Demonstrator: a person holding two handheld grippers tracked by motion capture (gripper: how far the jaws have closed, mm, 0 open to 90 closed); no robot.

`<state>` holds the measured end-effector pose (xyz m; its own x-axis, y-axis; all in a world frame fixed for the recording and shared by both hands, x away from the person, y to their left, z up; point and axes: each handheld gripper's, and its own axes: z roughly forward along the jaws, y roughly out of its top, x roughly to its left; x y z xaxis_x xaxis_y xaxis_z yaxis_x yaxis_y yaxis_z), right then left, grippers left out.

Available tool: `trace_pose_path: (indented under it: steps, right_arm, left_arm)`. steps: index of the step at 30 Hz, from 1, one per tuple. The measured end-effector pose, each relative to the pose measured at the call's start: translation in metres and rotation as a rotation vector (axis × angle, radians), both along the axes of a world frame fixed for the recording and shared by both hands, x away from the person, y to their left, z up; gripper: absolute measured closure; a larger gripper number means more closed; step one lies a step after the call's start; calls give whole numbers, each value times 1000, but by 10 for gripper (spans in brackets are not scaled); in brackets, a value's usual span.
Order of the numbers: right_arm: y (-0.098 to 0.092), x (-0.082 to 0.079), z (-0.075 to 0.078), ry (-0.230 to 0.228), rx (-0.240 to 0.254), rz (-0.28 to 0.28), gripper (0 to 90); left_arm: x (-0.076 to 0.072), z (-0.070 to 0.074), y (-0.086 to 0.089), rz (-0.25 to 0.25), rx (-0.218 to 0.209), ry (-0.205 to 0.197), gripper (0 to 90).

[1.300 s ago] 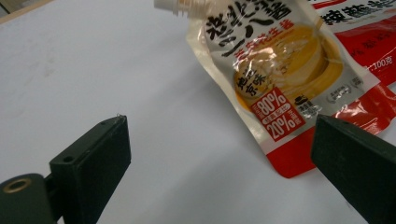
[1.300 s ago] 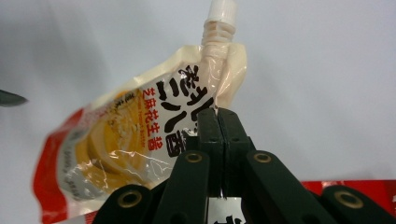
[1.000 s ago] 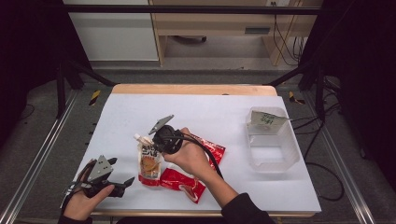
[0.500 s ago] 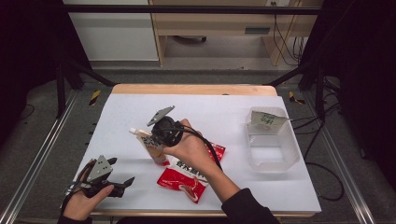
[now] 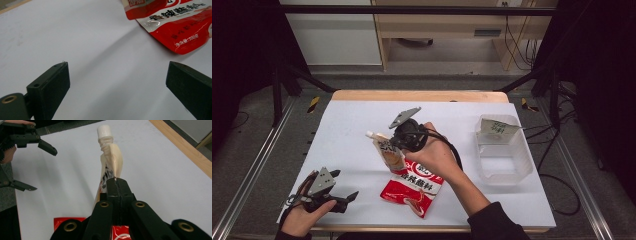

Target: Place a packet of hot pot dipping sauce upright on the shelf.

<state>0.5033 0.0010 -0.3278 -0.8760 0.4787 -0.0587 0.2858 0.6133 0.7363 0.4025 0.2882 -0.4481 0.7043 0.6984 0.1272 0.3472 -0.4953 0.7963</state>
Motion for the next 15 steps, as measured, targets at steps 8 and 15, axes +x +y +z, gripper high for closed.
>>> trace_pose_path:
  steps: [8,15]
  right_arm:
    - [-38,-9,8,-14,-29,-11,900]
    - [-66,-16,17,-19,-16,-1,900]
  left_arm:
    - [2,10,-22,-65,5,10,52]
    - [12,28,-45,-140,51,32,61]
